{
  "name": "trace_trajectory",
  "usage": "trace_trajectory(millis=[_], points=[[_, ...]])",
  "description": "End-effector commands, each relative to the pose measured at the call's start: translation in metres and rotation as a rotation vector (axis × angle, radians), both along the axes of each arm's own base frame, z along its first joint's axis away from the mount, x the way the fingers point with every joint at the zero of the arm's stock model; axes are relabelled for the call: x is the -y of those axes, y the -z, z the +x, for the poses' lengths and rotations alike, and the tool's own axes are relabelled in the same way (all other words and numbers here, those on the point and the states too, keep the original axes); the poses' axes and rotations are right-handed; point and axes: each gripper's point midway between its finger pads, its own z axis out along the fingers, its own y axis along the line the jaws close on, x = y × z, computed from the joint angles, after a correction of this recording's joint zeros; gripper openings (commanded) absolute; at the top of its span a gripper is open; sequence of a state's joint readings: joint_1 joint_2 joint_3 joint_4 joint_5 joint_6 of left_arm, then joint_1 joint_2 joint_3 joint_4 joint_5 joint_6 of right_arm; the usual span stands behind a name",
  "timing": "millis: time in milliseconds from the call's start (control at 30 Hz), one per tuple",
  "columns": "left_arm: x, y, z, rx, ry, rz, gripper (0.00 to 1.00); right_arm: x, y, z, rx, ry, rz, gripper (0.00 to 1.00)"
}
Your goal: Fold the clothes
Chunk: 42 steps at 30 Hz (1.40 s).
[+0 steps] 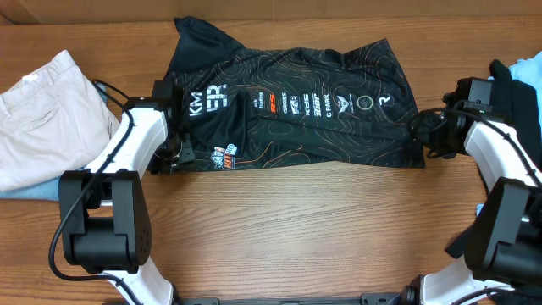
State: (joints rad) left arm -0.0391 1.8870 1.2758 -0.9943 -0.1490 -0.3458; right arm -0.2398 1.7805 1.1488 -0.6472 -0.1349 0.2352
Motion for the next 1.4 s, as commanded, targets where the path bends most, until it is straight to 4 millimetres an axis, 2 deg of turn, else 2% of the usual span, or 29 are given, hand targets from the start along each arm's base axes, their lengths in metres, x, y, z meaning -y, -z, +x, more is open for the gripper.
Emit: trace_trajectory(millis=[0,200,333,533,567,633,767,1033,1367], points=[[0.002,-0.002,0.000,0.012,-0.025,-0.012,0.48,-0.005,0.010,0.003,-0.007,-0.017,0.012,0.59],[0.002,-0.002,0.000,0.013,-0.025,-0.012,0.48,-0.003,0.031,0.006,-0.036,-0.014,0.009,0.59],[0.002,-0.002,0.000,0.013,-0.025,-0.012,0.48,-0.001,0.035,0.011,-0.021,-0.012,0.002,0.56],[0.002,-0.002,0.000,0.013,-0.024,-0.012,0.48,0.000,0.033,0.017,0.003,-0.012,-0.004,0.32],[0.002,-0.002,0.000,0.013,-0.025,-0.012,0.48,0.001,0.033,0.017,0.004,-0.012,-0.004,0.25],[0.002,-0.002,0.000,0.013,-0.025,-0.012,0.48,0.001,0.033,0.017,0.003,-0.010,-0.003,0.04],[0.002,-0.002,0.000,0.015,-0.025,-0.012,0.48,0.001,0.031,0.021,0.019,-0.009,-0.006,0.04],[0.002,-0.002,0.001,0.017,-0.025,-0.012,0.48,-0.001,-0.010,0.069,0.203,-0.044,0.024,0.04],[0.002,-0.002,0.001,0.015,-0.024,-0.012,0.48,-0.004,-0.021,0.083,0.278,-0.064,0.039,0.04]])
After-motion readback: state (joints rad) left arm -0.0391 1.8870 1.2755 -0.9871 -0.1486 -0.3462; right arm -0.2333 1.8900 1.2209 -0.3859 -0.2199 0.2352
